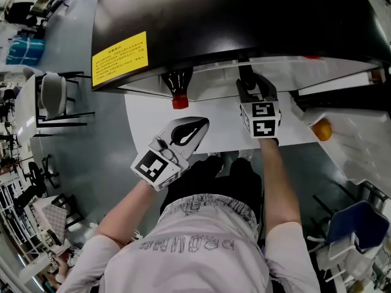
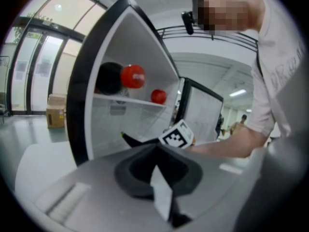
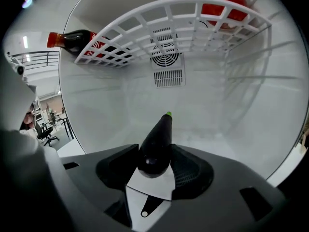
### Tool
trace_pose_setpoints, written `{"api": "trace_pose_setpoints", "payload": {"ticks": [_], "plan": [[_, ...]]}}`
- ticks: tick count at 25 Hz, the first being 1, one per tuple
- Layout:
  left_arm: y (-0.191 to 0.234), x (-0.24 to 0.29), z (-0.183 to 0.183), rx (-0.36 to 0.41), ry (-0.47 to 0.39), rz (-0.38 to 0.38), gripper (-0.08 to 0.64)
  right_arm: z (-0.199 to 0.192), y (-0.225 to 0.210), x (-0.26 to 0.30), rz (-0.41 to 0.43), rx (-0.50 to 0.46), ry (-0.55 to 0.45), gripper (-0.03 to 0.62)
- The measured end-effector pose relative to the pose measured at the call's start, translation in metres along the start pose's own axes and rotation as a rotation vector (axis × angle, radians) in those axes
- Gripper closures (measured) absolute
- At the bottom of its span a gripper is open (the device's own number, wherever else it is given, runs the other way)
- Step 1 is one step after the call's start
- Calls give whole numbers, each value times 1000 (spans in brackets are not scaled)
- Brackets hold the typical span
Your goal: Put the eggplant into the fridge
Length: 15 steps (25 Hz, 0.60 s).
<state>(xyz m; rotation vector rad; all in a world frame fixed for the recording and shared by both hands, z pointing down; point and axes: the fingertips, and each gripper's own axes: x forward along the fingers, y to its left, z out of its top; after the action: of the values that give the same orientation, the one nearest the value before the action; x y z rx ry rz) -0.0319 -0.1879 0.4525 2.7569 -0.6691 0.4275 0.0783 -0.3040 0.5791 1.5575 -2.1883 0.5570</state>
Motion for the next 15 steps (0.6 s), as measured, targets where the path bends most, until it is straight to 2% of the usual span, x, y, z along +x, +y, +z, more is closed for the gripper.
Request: {"api": "trace_pose_setpoints", "payload": {"ticks": [15], "plan": [[13,7,-9,-29,-14,24,552,-8,-7,34,6,-29,51,385]]}}
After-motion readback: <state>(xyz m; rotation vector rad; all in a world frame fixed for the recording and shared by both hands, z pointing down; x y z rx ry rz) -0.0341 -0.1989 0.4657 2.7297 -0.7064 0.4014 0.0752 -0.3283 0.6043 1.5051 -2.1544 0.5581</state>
